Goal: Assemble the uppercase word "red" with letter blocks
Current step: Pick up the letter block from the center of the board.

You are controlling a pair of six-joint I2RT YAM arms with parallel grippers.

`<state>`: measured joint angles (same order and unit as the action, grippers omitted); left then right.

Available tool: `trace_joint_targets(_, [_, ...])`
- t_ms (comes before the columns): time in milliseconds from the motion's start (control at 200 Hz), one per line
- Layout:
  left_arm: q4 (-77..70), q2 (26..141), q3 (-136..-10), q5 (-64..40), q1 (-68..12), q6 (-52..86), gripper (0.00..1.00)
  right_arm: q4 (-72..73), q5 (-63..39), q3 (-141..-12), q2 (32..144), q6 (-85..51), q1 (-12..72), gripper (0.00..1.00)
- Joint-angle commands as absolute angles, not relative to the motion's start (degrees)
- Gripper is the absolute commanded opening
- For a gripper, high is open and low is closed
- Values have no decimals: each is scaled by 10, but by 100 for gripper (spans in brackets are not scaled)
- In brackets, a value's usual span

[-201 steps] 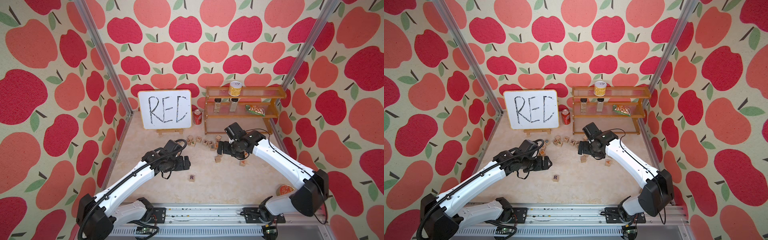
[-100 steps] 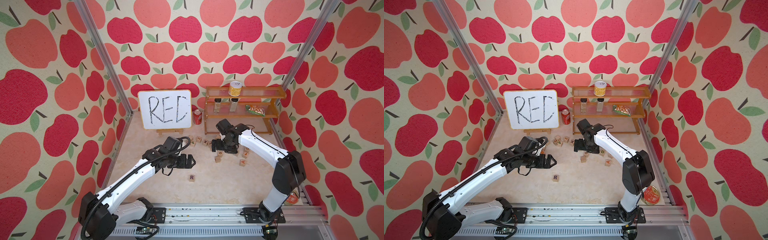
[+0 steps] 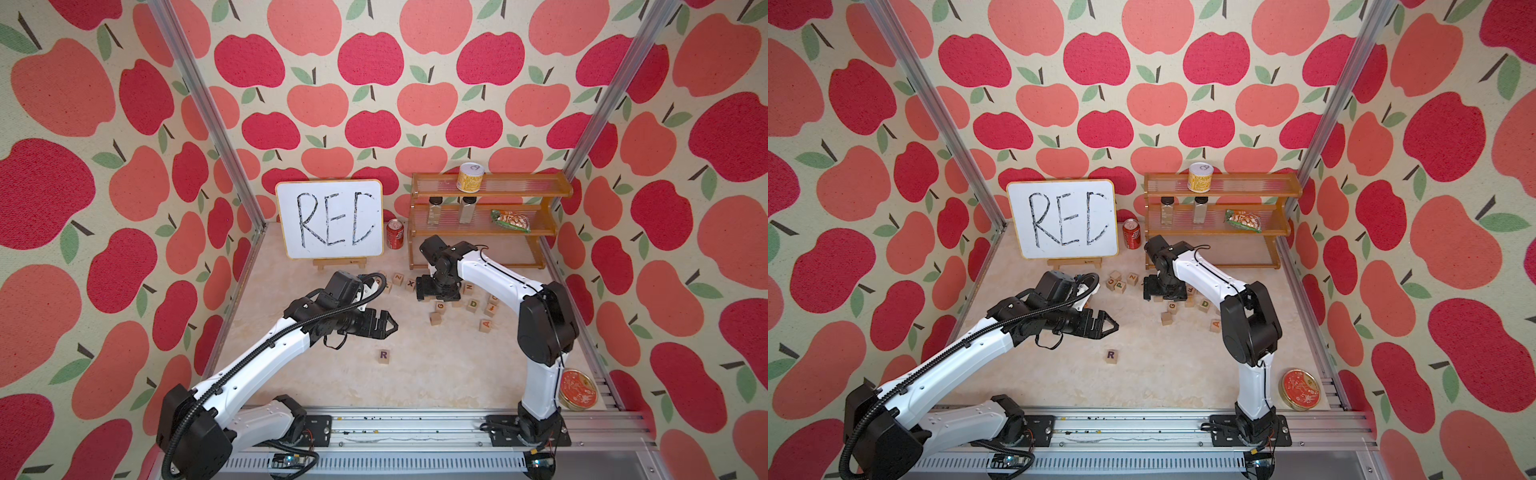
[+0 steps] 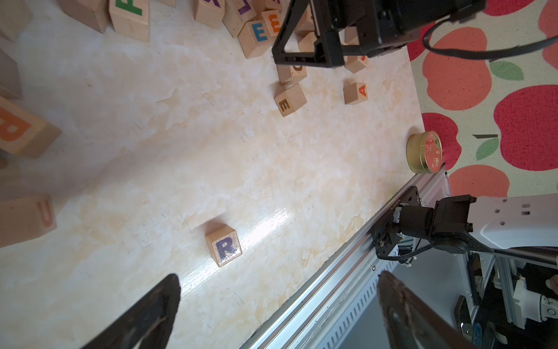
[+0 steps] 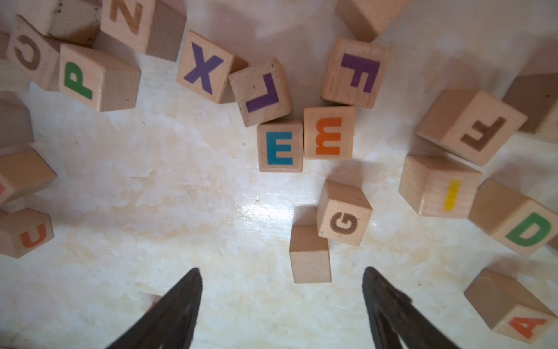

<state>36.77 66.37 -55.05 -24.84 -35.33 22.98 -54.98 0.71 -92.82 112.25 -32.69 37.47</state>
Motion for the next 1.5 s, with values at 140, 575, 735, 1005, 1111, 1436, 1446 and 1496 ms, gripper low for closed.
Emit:
trace_joint_targets(140, [367,656,-572,-273,-332,204,99,-560,4,-963,1167,-312,370,60])
trace_joint_targets(575, [374,649,-568,-283,-305,202,99,-563,-10,-1000,1232,-306,364,54])
trace_joint_targets(735, [372,646,-563,-285,-297,204,100,-566,-12,-1014,1250,-303,360,53])
trace_joint_targets(1005, [363,642,-554,-290,-286,211,99,-578,-6,-1047,1279,-292,352,53])
trace_joint_targets(1111, [360,641,-551,-289,-283,214,99,-588,0,-1066,1292,-286,349,53])
trace_joint_targets(1436, [353,636,-541,-292,-273,221,99,-603,14,-1097,1320,-271,348,45])
trace_joint_targets(1446, [353,636,-541,-292,-273,221,99,-604,14,-1098,1320,-271,347,44])
trace_joint_targets(1496, [353,635,-540,-293,-271,220,99,-605,15,-1098,1322,-272,348,42])
